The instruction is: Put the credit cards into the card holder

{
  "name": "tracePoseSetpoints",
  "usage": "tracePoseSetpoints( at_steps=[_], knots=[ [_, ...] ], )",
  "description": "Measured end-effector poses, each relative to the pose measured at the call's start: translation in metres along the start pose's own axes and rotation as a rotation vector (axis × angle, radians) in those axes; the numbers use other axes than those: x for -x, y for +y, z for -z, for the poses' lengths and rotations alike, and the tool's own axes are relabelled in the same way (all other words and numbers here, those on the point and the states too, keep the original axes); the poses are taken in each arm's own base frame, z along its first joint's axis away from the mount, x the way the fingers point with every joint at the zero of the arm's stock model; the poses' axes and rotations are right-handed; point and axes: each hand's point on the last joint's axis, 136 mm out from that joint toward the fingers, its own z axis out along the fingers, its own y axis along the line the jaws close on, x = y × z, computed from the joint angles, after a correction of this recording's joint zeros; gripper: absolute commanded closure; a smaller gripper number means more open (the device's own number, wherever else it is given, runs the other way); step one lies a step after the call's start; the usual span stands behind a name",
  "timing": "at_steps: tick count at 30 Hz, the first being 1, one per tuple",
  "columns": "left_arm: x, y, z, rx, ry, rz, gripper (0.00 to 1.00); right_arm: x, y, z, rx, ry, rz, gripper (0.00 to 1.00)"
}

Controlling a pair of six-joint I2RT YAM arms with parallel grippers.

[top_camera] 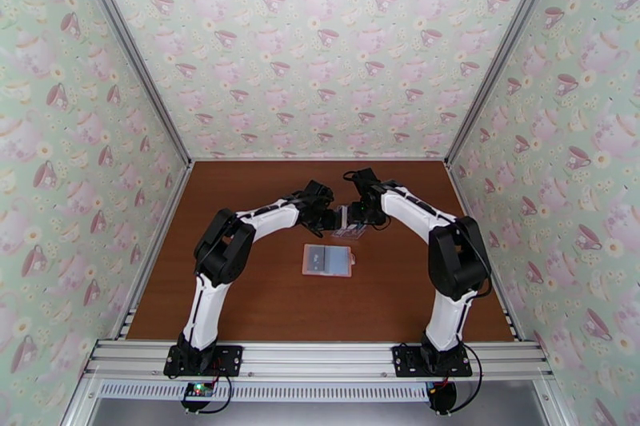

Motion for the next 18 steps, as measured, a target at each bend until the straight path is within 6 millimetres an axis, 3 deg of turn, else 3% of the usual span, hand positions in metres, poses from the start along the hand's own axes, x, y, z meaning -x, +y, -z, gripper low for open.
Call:
tracePoseSetpoints(
  at_steps=[18],
  knots=[
    [0.000, 0.000, 0.000, -0.018, -0.020, 0.003, 0.65, 0.002, -0.012, -0.001, -0.071, -0.009, 0.003, 0.50]
  ],
)
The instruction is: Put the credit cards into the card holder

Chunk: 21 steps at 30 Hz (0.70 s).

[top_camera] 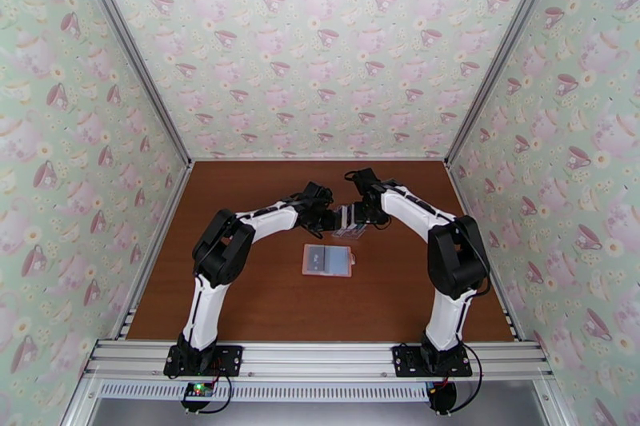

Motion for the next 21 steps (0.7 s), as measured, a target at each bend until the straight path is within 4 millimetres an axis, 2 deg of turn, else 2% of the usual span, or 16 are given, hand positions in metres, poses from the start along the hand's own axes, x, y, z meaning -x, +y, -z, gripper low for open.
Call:
tracePoseSetpoints(
  at_steps=[21],
  knots=[
    [0.0017, -0.0014, -0.0008, -0.010, -0.010, 0.003, 0.65, 0.0001, -0.0057, -0.0030, -0.007, 0.008, -0.011, 0.55]
  ],
)
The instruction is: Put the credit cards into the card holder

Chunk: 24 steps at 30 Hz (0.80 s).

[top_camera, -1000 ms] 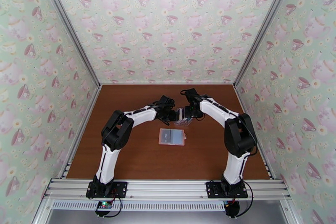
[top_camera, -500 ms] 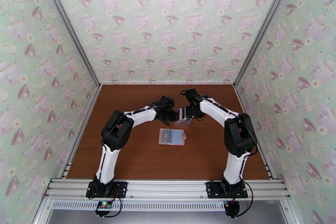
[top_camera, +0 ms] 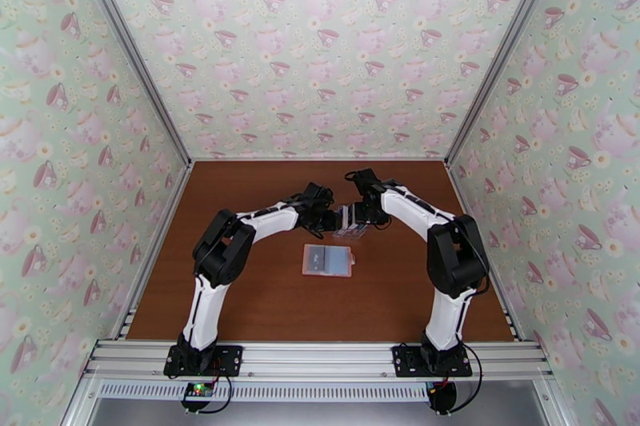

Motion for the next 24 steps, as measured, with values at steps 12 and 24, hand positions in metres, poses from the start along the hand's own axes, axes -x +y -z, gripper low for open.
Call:
tracePoseSetpoints(
  at_steps=[12, 24],
  knots=[
    [0.001, 0.001, 0.000, 0.000, -0.001, 0.001, 0.65, 0.003, -0.003, 0.006, 0.004, -0.015, -0.009, 0.59],
    [0.001, 0.001, 0.000, 0.000, -0.001, 0.002, 0.65, 0.006, -0.004, 0.013, 0.013, -0.027, -0.016, 0.64]
  ],
)
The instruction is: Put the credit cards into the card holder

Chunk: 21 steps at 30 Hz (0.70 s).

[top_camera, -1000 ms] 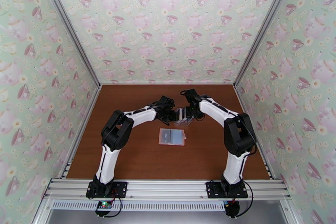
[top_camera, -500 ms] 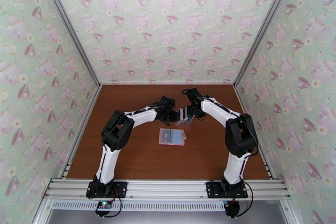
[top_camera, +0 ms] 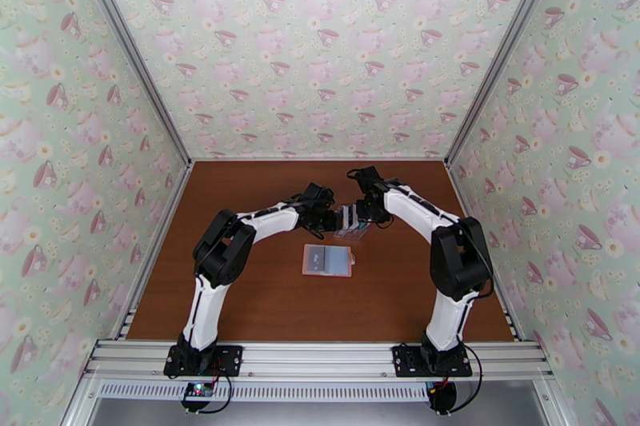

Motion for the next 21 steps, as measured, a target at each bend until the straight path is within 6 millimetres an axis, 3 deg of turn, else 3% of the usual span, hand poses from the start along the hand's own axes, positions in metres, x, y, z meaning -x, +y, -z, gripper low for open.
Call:
tracePoseSetpoints(
  at_steps=[21],
  knots=[
    [0.0001, 0.0000, 0.0001, 0.000, 0.000, 0.015, 0.65, 0.0033, 0.0020, 0.0086, 0.033, -0.013, -0.001, 0.83]
  ],
)
